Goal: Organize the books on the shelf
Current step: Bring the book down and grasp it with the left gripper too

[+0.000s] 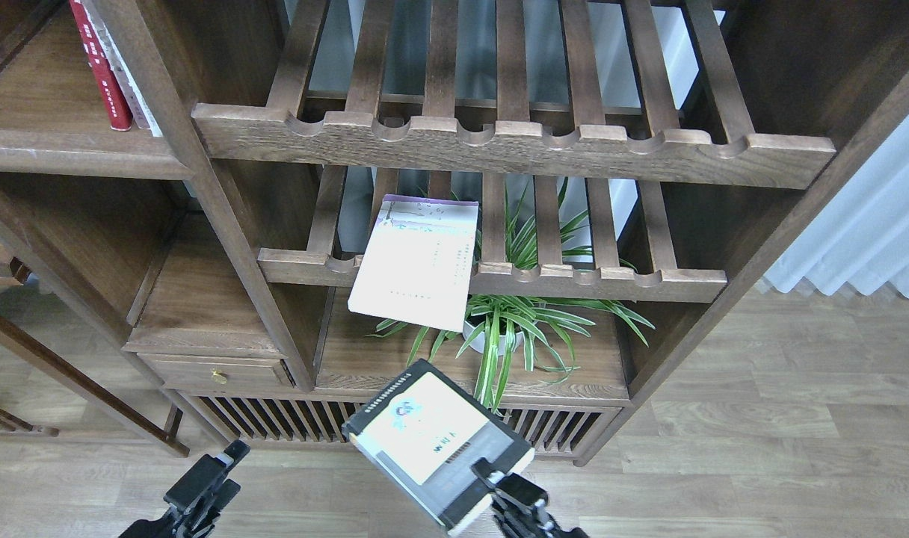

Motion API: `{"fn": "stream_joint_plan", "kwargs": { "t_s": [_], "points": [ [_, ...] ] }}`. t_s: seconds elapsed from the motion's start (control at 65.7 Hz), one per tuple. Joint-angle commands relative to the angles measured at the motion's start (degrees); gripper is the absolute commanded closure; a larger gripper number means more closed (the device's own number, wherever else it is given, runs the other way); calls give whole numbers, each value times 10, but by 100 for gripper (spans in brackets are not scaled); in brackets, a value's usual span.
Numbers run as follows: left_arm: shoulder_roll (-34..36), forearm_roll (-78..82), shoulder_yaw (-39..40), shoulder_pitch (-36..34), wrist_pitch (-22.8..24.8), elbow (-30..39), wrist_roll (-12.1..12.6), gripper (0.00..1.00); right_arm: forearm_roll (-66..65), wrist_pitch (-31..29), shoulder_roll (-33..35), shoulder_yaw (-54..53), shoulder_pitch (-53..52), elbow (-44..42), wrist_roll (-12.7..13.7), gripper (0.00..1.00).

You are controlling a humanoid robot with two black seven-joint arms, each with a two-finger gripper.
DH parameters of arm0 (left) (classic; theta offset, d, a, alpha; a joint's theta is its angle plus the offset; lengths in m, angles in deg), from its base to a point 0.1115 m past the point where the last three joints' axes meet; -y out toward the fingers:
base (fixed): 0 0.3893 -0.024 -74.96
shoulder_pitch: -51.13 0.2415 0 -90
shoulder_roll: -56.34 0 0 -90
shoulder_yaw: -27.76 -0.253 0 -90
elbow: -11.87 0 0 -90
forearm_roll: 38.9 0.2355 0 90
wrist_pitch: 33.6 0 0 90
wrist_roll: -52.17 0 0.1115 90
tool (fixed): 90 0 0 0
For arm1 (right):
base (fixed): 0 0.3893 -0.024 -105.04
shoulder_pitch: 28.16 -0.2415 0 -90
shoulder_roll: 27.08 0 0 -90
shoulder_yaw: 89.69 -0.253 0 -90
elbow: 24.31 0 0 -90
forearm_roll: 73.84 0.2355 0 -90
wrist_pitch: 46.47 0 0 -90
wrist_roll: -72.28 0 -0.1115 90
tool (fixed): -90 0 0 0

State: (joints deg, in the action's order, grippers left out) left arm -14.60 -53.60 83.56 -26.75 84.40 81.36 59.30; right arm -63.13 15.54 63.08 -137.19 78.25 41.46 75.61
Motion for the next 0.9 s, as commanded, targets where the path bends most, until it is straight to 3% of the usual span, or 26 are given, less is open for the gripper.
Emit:
{"fn": "stream_joint_plan", "kwargs": {
  "t_s": [0.0, 0.882],
  "points": [
    [-5, -1, 0, 2, 0, 7, -8, 1, -29, 0, -2, 1, 2, -16, 0, 88],
    [-75, 6, -81, -25, 0, 8, -4, 8, -34, 0, -2, 64, -13, 0, 2, 87]
  ]
}}
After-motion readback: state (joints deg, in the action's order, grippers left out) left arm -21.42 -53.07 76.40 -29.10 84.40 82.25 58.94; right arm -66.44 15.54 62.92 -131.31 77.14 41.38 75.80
